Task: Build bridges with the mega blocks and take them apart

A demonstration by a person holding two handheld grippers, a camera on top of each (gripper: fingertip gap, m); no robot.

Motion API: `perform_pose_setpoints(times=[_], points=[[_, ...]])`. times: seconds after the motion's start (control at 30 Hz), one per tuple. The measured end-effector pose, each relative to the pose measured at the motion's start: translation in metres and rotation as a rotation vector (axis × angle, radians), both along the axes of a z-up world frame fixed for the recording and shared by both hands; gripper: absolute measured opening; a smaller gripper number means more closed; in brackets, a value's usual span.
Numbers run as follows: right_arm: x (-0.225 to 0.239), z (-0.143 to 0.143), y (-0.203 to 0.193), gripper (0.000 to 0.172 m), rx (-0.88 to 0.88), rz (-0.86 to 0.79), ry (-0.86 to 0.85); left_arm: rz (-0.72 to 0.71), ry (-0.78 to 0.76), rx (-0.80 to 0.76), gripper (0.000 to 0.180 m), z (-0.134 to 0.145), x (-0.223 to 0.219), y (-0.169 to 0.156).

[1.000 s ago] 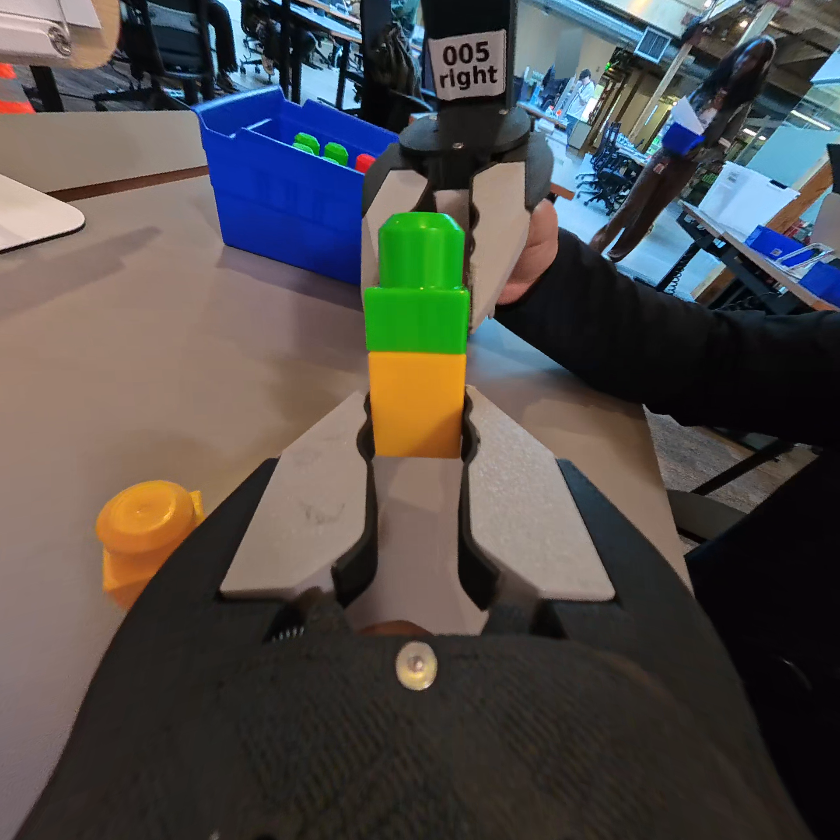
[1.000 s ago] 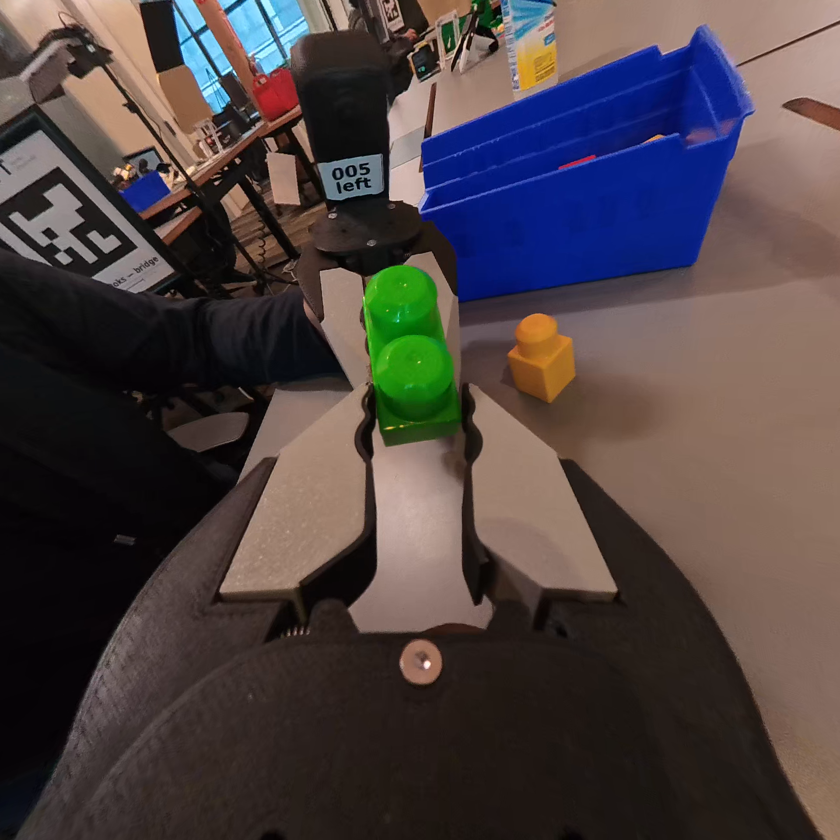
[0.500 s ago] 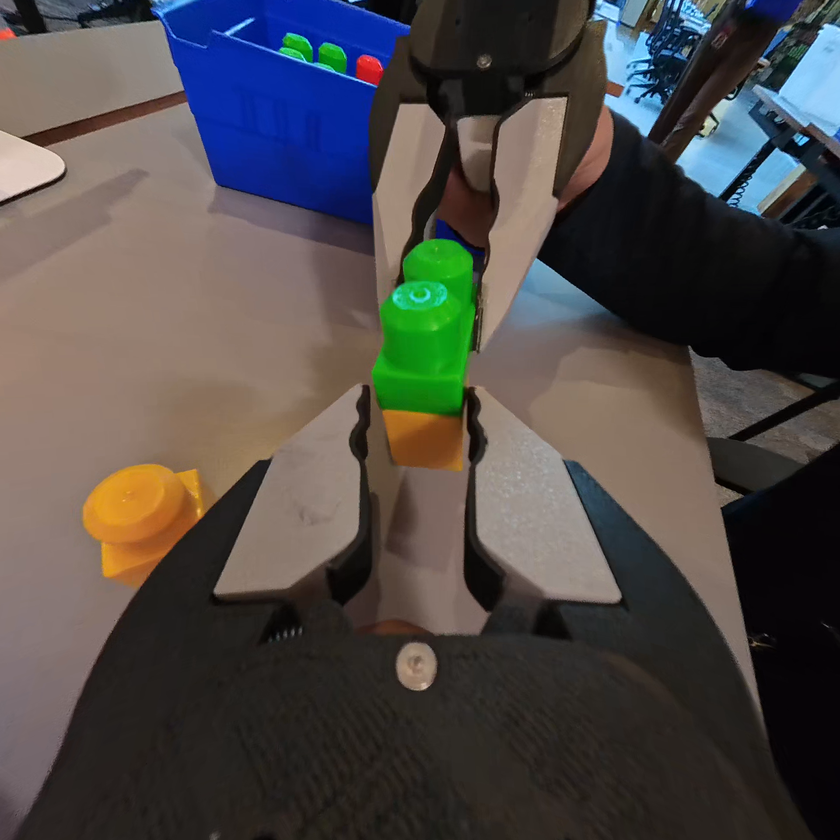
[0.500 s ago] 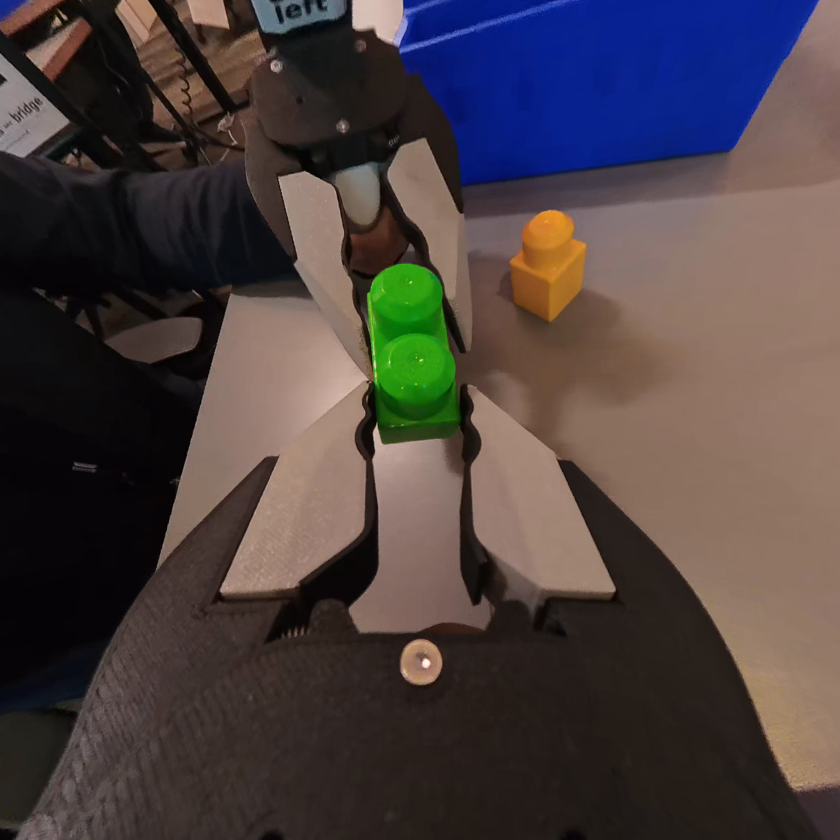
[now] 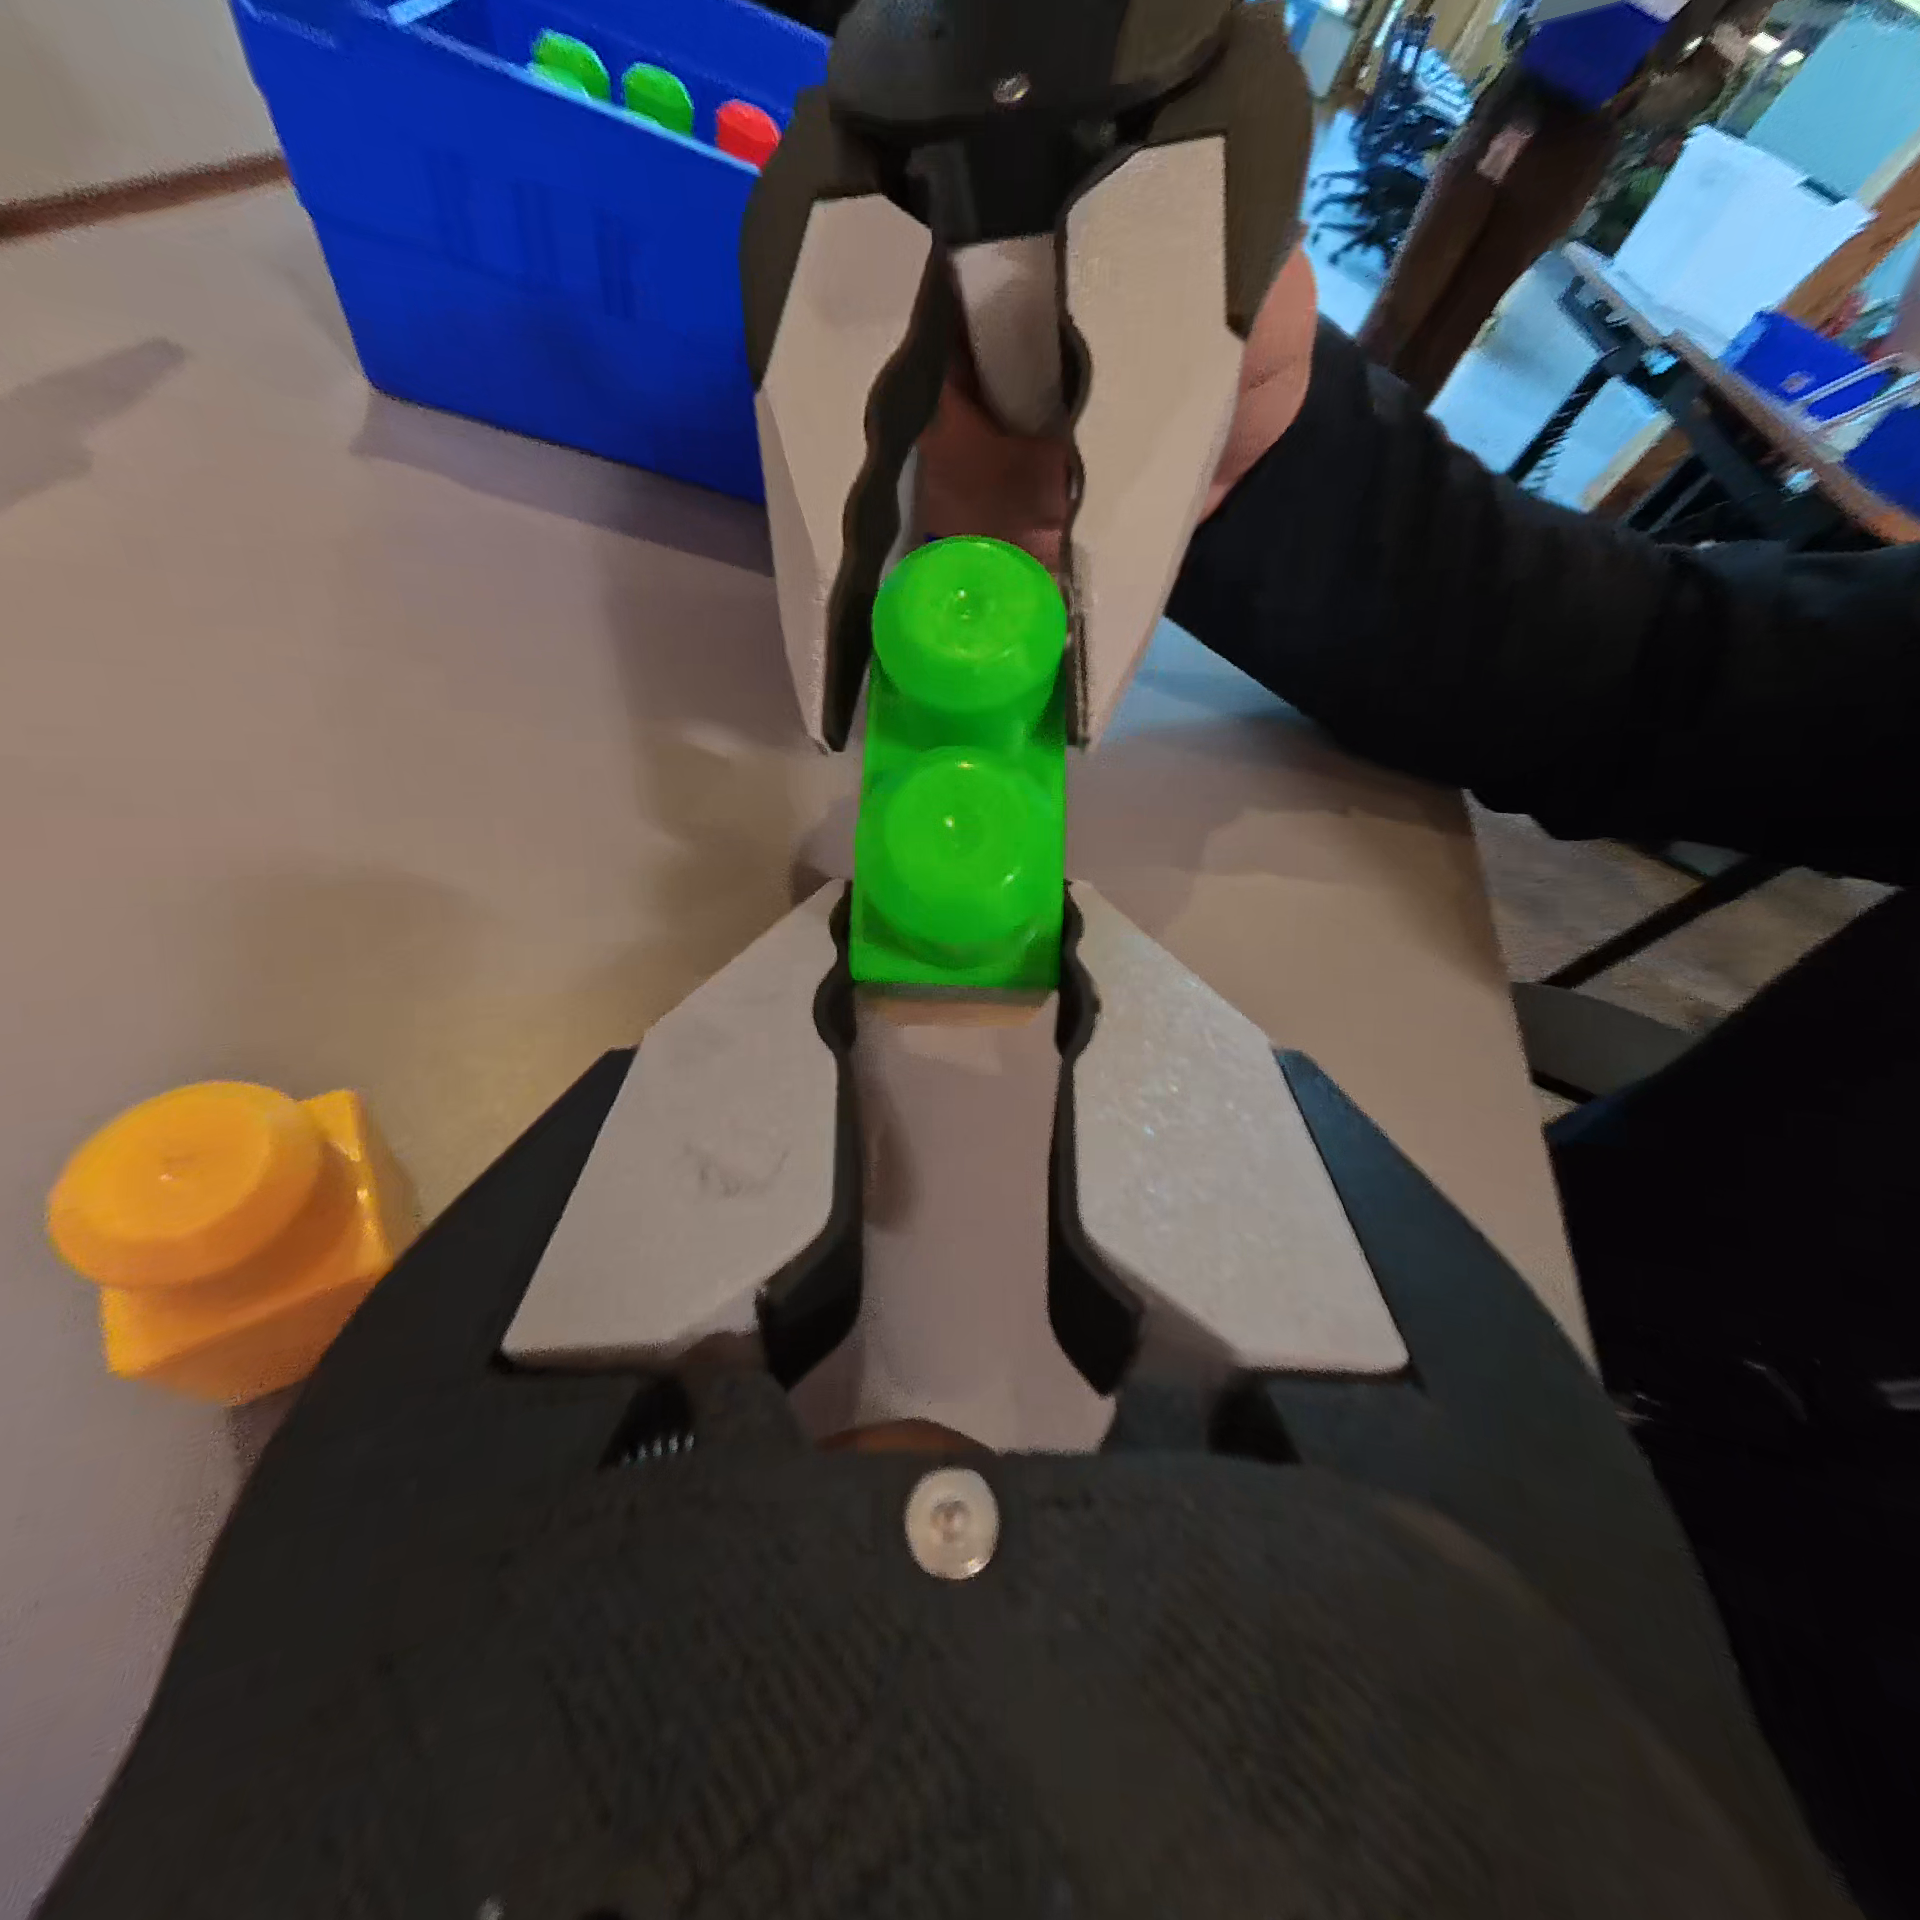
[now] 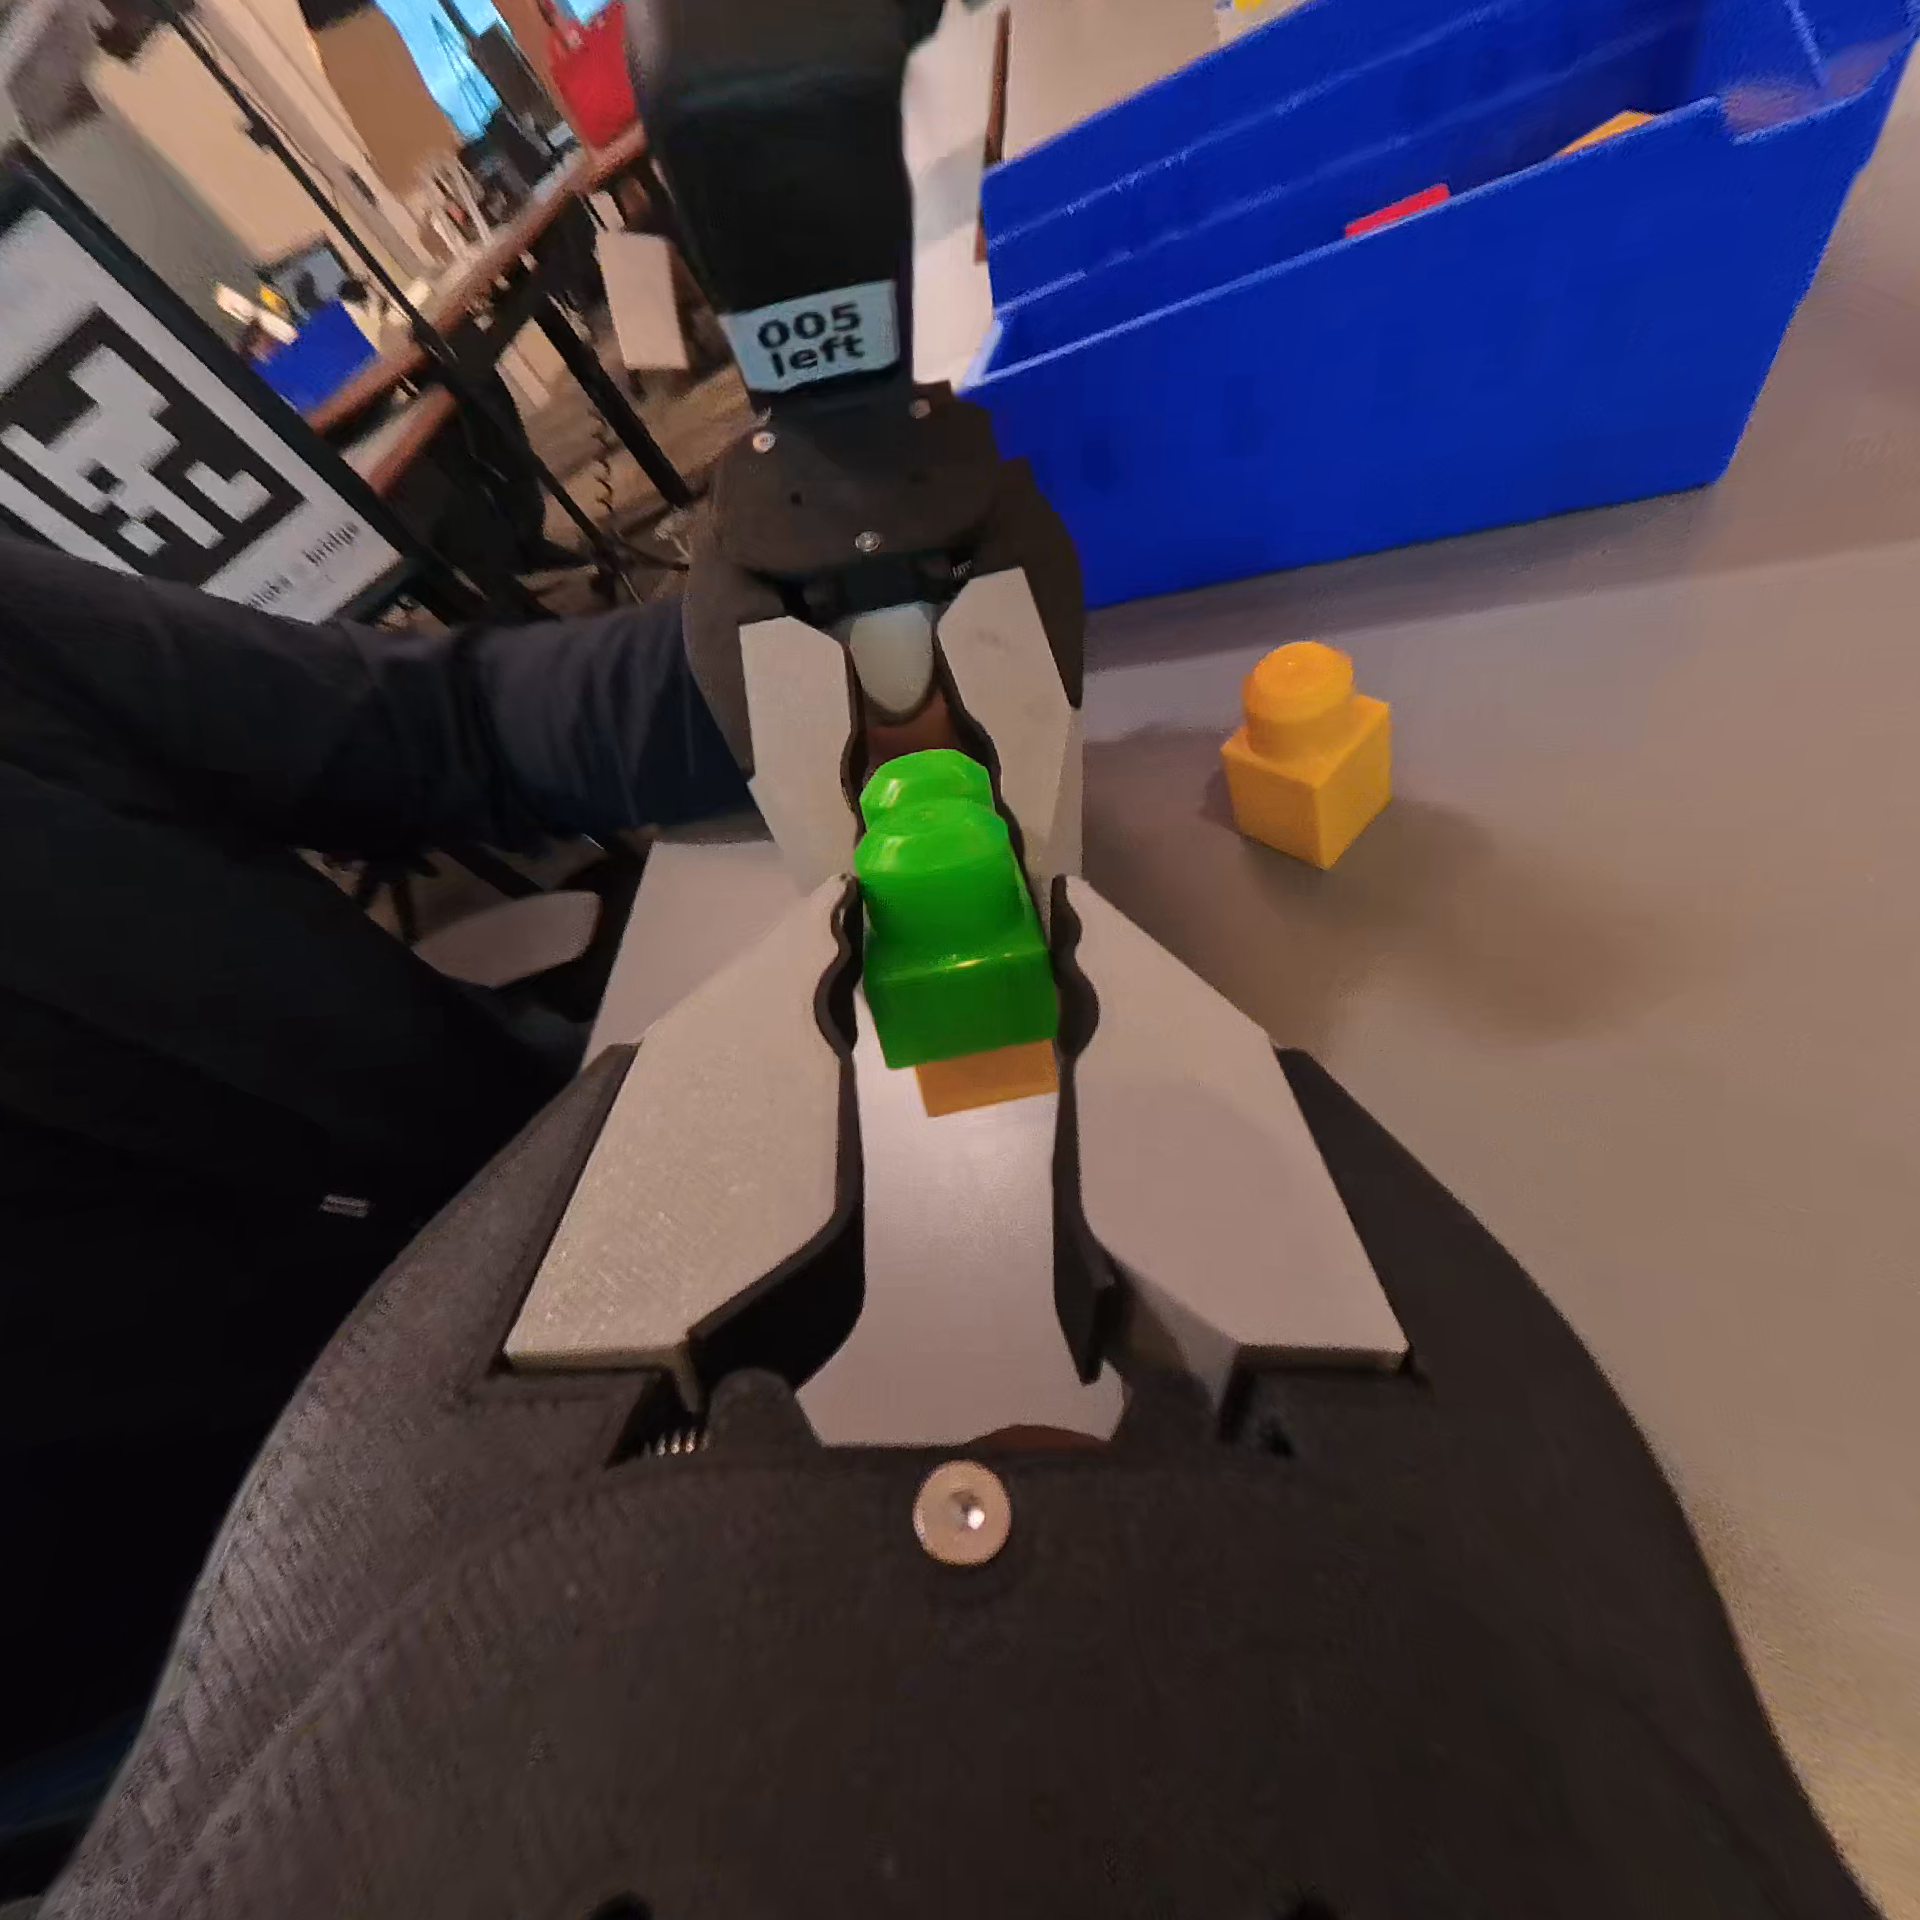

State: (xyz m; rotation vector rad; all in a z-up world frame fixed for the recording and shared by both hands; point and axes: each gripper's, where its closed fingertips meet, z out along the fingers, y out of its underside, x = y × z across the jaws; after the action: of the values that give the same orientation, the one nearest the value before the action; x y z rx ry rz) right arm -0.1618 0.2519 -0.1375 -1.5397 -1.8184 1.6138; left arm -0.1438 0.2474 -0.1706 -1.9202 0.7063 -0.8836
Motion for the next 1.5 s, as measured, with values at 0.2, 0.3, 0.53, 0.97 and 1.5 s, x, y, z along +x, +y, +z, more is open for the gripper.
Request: perform_pose_setpoints(times=[0.2,0.3,0.53,0.97,1.5], points=[[0.004,0.011,0.017,0.047,-0.048,-0.037,0.075,0.074,-0.057,0.046,0.034,0.015,-0.013,0.009],[0.001,0.007,0.011,0.045,-0.035,-0.014,0.079,0.069,-0.072,0.038,0.034,0.014,-0.012,0.009],[0.001,0.009,0.007,0.032,0.054,-0.015,0.101,0.035,-0.075,0.027,0.034,0.012,-0.002,0.006],[-0.008,-0.012,-0.01,0.031,0.151,0.001,-0.013,-0.02,0.091,-0.061,0.043,-0.024,0.009,-0.001],[-0.012,0.002,-0.016,0.031,0.038,0.011,0.047,-0.087,0.147,-0.062,0.038,-0.026,0.003,-0.016]])
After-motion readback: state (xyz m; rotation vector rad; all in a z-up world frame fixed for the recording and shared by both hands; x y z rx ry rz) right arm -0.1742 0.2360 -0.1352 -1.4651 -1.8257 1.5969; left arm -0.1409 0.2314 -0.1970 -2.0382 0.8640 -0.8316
